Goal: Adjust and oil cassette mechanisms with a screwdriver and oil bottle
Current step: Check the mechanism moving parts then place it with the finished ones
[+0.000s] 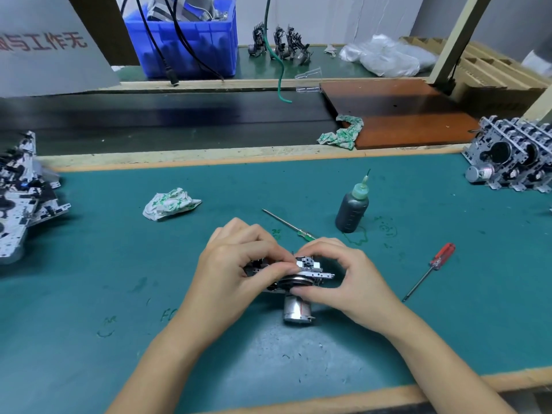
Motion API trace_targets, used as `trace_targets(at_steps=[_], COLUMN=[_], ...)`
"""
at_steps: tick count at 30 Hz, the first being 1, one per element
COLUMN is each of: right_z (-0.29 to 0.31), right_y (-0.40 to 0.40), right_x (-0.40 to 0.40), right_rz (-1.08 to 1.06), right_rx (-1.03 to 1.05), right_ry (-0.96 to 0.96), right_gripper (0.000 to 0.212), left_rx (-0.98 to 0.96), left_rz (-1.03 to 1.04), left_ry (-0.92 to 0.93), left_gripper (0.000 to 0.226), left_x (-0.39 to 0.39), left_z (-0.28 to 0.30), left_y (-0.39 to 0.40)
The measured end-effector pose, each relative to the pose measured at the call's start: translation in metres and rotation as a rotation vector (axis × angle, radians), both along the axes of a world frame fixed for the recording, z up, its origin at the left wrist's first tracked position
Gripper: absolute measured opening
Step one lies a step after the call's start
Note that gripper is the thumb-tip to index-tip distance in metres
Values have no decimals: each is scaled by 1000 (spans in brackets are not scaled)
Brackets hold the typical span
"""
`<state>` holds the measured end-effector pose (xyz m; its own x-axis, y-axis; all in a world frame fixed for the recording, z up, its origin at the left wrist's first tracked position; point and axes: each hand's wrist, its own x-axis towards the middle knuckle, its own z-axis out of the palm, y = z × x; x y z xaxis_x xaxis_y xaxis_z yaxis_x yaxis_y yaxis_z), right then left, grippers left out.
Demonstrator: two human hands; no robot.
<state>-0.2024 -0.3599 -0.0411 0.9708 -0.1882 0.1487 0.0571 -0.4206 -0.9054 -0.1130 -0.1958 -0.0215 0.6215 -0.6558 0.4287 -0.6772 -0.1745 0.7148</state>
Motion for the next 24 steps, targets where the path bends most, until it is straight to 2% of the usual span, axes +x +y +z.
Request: trace_targets(at_steps=[4, 8, 10, 14, 16, 19, 24], right_z=[0, -1, 1, -6, -14, -22, -14], right_y=[-2, 3, 2, -2, 1, 2, 1], right_x=[0, -2, -4, -20, -27, -31, -29], right_rz=[15, 24, 12, -247, -350, -372, -329], right_rx=[37, 56, -70, -625, -762, -833, -805], right_ry=[19, 27, 19, -130, -223, -266, -224], right_gripper=[32, 25, 27, 44, 36, 36, 36], left_rx=[5, 0, -8, -25, -49, -63, -44], left_rz=[-21, -4, 0, 33, 54, 56, 14], left_ry=[20, 15, 12, -25, -21, -11, 18], left_gripper=[16, 15, 12, 10, 10, 7, 10], left_x=[1, -1, -1, -3, -4, -4, 1], left_z=[0, -1, -1, -3, -4, -3, 3], left_y=[1, 1, 1, 0, 0, -1, 0])
